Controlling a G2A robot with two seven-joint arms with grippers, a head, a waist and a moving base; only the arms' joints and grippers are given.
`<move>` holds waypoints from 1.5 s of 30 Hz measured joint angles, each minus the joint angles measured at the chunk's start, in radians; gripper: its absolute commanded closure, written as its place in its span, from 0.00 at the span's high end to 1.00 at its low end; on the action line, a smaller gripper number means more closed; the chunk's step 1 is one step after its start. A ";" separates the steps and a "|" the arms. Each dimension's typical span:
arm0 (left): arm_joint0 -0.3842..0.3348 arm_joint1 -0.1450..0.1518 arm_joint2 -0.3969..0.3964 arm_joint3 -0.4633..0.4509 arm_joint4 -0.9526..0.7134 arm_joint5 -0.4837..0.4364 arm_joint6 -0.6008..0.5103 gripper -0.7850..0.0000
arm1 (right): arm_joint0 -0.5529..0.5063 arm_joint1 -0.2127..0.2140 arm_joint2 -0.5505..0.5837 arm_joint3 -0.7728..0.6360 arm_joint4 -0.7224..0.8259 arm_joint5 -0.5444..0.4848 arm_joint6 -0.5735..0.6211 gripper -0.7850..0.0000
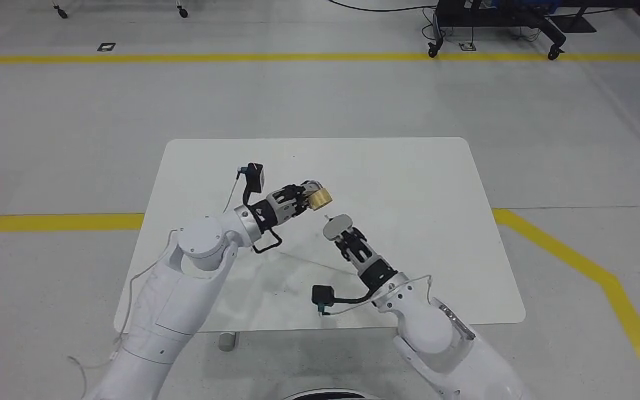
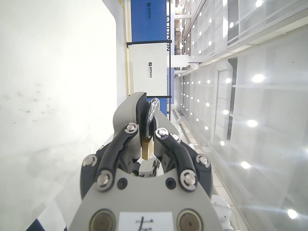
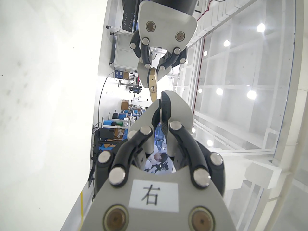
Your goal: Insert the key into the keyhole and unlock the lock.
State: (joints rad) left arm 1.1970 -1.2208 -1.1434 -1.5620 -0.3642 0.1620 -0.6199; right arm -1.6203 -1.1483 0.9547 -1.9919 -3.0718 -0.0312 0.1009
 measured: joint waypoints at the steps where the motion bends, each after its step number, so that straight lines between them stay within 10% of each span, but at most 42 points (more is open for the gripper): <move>1: -0.001 -0.001 0.001 0.000 -0.003 0.008 0.006 0.00 | 0.006 0.002 -0.009 0.002 0.000 -0.003 0.012 0.00; 45: -0.004 -0.008 0.027 -0.004 0.030 0.016 0.048 0.00 | 0.078 -0.003 -0.087 0.056 0.083 -0.034 0.151 0.00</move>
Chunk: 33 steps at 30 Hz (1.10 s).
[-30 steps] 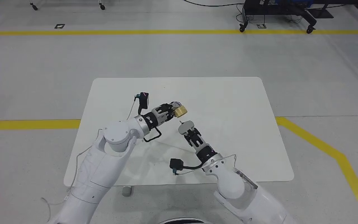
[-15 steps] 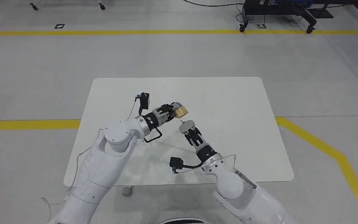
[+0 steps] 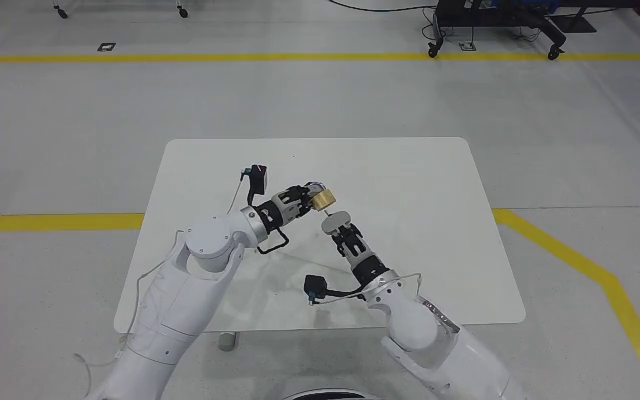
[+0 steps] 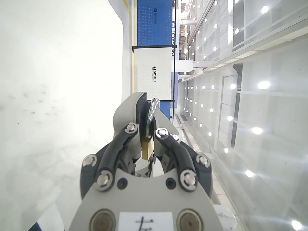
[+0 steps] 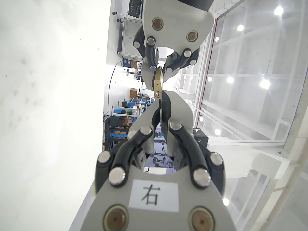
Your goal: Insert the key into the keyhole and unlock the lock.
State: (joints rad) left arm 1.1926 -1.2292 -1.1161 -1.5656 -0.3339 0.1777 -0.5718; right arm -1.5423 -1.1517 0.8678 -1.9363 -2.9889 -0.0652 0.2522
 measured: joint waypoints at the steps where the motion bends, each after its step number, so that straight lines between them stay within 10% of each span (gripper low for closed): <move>1: 0.000 0.000 0.000 0.000 0.001 -0.002 -0.001 0.00 | 0.001 -0.001 0.002 0.001 0.002 -0.003 0.000 0.00; 33: 0.011 0.003 -0.008 -0.013 0.022 -0.025 -0.021 0.00 | 0.013 -0.036 0.026 0.015 0.052 -0.049 0.001 0.00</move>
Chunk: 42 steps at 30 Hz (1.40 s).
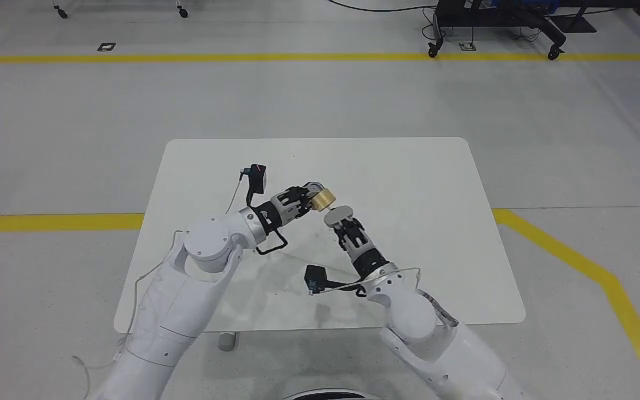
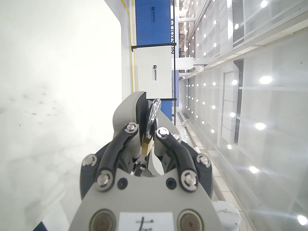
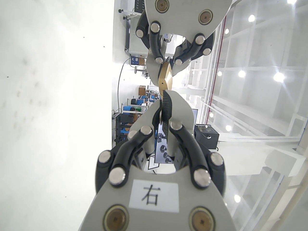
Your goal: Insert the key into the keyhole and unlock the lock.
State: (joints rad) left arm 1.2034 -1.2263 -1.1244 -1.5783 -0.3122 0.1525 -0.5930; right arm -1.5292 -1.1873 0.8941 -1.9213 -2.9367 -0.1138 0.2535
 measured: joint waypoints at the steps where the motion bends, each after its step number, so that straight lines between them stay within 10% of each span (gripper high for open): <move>1: 0.001 0.000 0.000 -0.001 0.000 0.000 0.000 0.00 | 0.000 -0.001 0.000 0.000 -0.001 -0.002 0.001 0.00; 42: 0.002 0.000 0.003 -0.001 0.012 0.024 -0.005 0.00 | 0.028 -0.042 -0.065 0.028 -0.135 -0.075 0.129 0.02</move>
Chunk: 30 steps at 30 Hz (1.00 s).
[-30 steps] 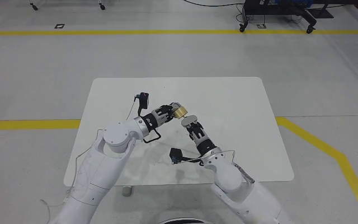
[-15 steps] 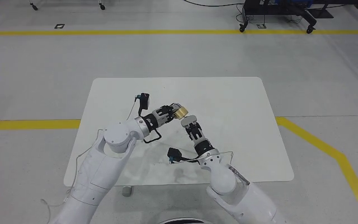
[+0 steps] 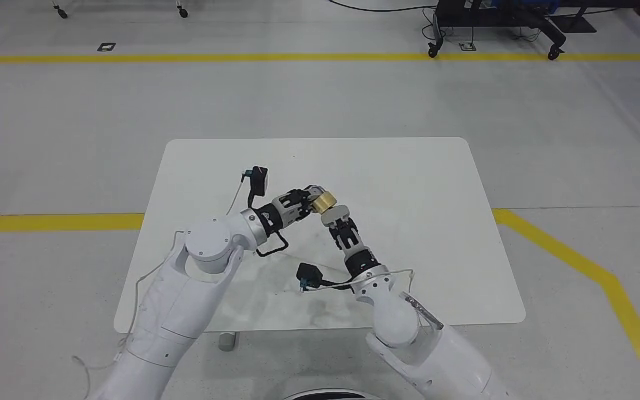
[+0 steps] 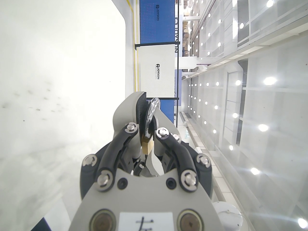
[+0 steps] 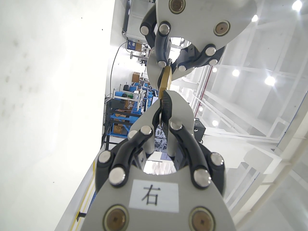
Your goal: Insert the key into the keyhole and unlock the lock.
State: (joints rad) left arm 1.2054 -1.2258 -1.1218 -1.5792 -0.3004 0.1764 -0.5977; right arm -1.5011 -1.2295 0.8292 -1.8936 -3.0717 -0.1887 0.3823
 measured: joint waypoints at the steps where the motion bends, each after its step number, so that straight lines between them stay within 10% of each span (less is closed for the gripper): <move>1: 0.000 0.000 0.000 0.000 0.000 0.000 0.000 0.00 | -0.001 -0.001 0.001 0.000 0.001 0.001 0.000 0.20; 6: -0.001 0.000 -0.002 0.001 -0.005 0.003 -0.001 0.00 | -0.011 -0.003 0.014 -0.004 0.003 0.006 -0.005 0.34; 30: -0.001 -0.001 -0.005 0.006 -0.005 -0.012 0.013 0.00 | -0.105 0.009 0.111 -0.052 0.069 0.080 -0.116 0.31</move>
State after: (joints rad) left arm 1.2044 -1.2265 -1.1271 -1.5730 -0.3053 0.1643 -0.5852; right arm -1.6064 -1.2208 0.9404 -1.9455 -3.0025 -0.1083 0.2664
